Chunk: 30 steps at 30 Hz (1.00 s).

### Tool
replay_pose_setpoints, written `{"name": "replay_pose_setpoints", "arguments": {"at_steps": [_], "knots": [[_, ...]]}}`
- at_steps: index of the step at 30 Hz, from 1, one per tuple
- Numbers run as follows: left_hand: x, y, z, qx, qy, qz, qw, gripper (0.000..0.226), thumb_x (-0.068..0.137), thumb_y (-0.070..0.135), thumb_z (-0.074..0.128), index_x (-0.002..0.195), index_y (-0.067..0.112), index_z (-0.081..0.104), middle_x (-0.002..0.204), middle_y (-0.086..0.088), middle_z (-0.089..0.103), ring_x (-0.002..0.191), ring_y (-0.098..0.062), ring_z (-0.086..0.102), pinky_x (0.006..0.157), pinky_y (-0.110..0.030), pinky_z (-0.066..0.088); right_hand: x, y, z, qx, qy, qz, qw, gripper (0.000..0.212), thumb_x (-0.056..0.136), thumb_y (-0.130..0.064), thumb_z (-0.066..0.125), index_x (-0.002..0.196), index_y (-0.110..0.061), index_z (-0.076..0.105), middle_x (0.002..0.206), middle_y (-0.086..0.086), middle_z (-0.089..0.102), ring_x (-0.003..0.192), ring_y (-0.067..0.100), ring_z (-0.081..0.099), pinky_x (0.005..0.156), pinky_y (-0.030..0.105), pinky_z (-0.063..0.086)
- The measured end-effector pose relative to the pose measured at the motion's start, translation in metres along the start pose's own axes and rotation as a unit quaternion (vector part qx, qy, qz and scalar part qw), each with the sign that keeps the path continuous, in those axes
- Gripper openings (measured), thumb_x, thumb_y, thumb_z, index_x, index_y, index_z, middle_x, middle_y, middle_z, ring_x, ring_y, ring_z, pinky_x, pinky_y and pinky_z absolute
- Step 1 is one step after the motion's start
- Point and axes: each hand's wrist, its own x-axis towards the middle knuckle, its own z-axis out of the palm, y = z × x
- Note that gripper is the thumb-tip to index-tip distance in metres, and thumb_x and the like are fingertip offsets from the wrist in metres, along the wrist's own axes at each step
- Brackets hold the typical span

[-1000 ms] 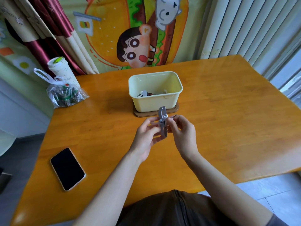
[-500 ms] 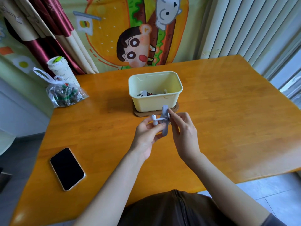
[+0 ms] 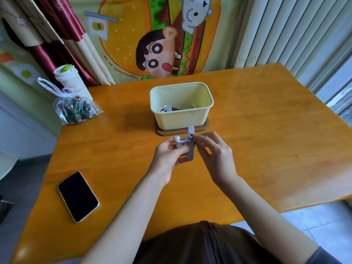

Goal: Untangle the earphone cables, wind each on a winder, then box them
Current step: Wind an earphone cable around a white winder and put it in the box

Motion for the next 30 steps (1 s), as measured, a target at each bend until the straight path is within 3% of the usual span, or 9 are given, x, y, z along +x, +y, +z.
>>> {"name": "replay_pose_setpoints", "arguments": {"at_steps": [6, 11, 15, 18, 22, 27, 30], "knots": [[0.001, 0.002, -0.003, 0.027, -0.011, -0.009, 1.0, 0.016, 0.085, 0.005, 0.067, 0.098, 0.014, 0.067, 0.087, -0.002, 0.071, 0.083, -0.014, 0.068, 0.06, -0.024, 0.053, 0.0, -0.002, 0.001, 0.052, -0.037, 0.0, 0.998, 0.025, 0.085, -0.009, 0.063, 0.11, -0.007, 0.068, 0.095, 0.007, 0.059, 0.084, 0.017, 0.061, 0.074, 0.018, 0.048], [0.0, 0.001, -0.006, -0.014, -0.037, -0.029, 0.999, 0.014, 0.086, 0.013, 0.066, 0.1, 0.012, 0.067, 0.084, -0.003, 0.071, 0.081, -0.016, 0.067, 0.061, -0.025, 0.052, 0.005, -0.005, 0.002, 0.066, -0.047, -0.01, 0.997, 0.026, 0.086, -0.012, 0.062, 0.11, -0.009, 0.069, 0.097, 0.006, 0.057, 0.091, 0.013, 0.056, 0.08, 0.012, 0.045], [-0.002, -0.002, -0.006, -0.074, -0.052, -0.044, 0.995, 0.011, 0.089, 0.017, 0.062, 0.098, 0.013, 0.068, 0.08, -0.001, 0.068, 0.081, -0.019, 0.064, 0.066, -0.03, 0.054, 0.009, -0.004, 0.001, 0.068, -0.065, -0.017, 0.995, 0.025, 0.088, -0.012, 0.059, 0.111, -0.009, 0.069, 0.097, 0.007, 0.059, 0.092, 0.018, 0.057, 0.078, 0.02, 0.048], [-0.002, -0.002, -0.007, -0.108, -0.054, -0.058, 0.991, 0.021, 0.085, 0.028, 0.063, 0.098, 0.012, 0.067, 0.071, 0.002, 0.064, 0.08, -0.02, 0.062, 0.072, -0.035, 0.053, 0.009, -0.004, 0.001, 0.059, -0.068, -0.028, 0.996, 0.025, 0.085, -0.001, 0.062, 0.106, -0.008, 0.071, 0.092, 0.008, 0.06, 0.086, 0.021, 0.058, 0.074, 0.022, 0.047], [-0.002, -0.005, -0.008, -0.066, -0.023, -0.047, 0.996, 0.045, 0.071, 0.035, 0.071, 0.107, 0.01, 0.066, 0.093, -0.006, 0.07, 0.089, -0.024, 0.065, 0.065, -0.031, 0.054, 0.009, -0.004, -0.001, 0.069, -0.084, -0.025, 0.994, 0.021, 0.084, -0.002, 0.064, 0.102, -0.01, 0.072, 0.089, 0.005, 0.06, 0.083, 0.019, 0.059, 0.071, 0.021, 0.047], [0.0, -0.006, -0.01, -0.092, -0.002, -0.039, 0.995, 0.015, 0.086, 0.017, 0.065, 0.099, 0.01, 0.066, 0.082, -0.003, 0.069, 0.085, -0.021, 0.063, 0.062, -0.032, 0.055, 0.013, -0.009, 0.0, 0.144, -0.045, 0.067, 0.986, 0.02, 0.079, -0.004, 0.071, 0.097, -0.011, 0.073, 0.09, 0.0, 0.067, 0.082, 0.007, 0.062, 0.075, 0.016, 0.051], [0.0, -0.003, -0.011, -0.073, -0.01, -0.026, 0.997, 0.014, 0.088, 0.012, 0.063, 0.101, 0.006, 0.066, 0.083, -0.005, 0.069, 0.086, -0.022, 0.062, 0.067, -0.036, 0.056, 0.015, -0.009, -0.002, 0.148, -0.059, 0.062, 0.985, 0.017, 0.08, -0.004, 0.071, 0.096, -0.01, 0.073, 0.09, 0.0, 0.067, 0.082, 0.007, 0.063, 0.075, 0.016, 0.051]]}}
